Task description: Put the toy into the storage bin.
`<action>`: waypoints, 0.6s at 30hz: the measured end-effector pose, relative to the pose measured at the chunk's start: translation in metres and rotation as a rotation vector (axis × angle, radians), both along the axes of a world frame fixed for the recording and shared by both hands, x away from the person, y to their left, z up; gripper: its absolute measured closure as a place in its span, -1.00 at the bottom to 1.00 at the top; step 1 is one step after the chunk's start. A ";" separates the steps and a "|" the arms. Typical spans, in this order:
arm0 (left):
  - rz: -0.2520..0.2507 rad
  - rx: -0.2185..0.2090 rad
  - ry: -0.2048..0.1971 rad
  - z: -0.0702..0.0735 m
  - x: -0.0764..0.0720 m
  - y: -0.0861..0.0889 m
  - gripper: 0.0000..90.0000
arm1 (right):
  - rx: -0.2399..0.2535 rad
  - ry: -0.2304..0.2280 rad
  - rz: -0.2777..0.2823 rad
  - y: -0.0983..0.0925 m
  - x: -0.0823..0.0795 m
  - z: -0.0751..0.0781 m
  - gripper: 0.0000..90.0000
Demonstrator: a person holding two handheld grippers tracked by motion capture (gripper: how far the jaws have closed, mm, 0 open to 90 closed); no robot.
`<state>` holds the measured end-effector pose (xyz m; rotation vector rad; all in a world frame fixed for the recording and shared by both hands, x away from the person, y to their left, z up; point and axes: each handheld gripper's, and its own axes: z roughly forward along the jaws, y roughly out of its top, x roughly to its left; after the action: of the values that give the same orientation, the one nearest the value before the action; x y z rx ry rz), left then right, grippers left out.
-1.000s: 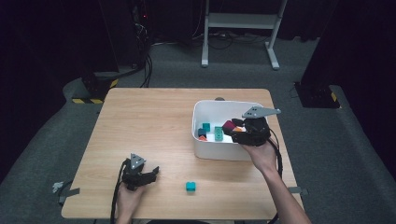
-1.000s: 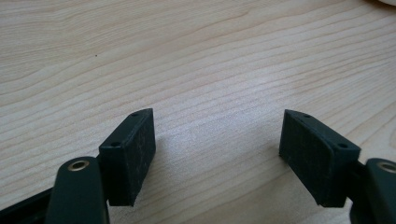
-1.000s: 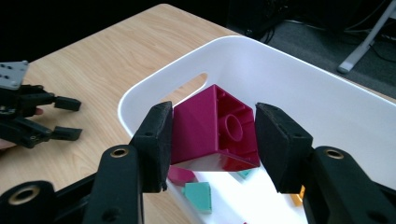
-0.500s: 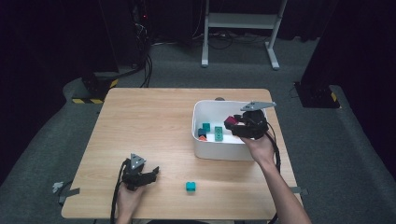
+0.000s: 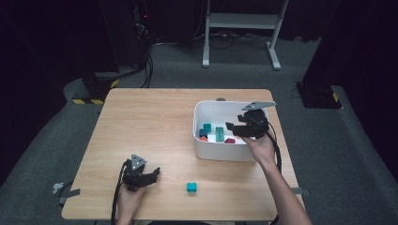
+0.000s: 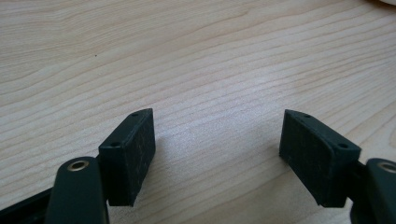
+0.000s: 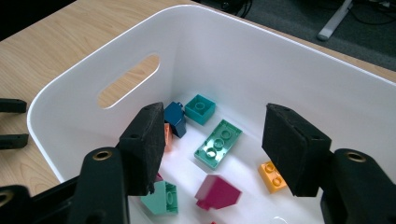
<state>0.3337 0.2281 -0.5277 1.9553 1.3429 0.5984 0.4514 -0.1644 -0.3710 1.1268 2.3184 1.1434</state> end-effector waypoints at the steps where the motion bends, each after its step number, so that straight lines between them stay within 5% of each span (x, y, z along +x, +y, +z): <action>1: 0.000 0.000 0.000 0.000 0.000 0.000 -0.40 | 0.002 -0.002 -0.001 0.000 0.000 0.000 -0.16; 18: 0.000 0.000 0.000 0.000 0.000 0.000 -0.40 | 0.052 -0.055 0.056 -0.001 -0.028 0.007 -0.17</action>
<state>0.3337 0.2281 -0.5277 1.9553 1.3430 0.5980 0.4235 -0.1651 -0.3643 1.0414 2.3042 1.2460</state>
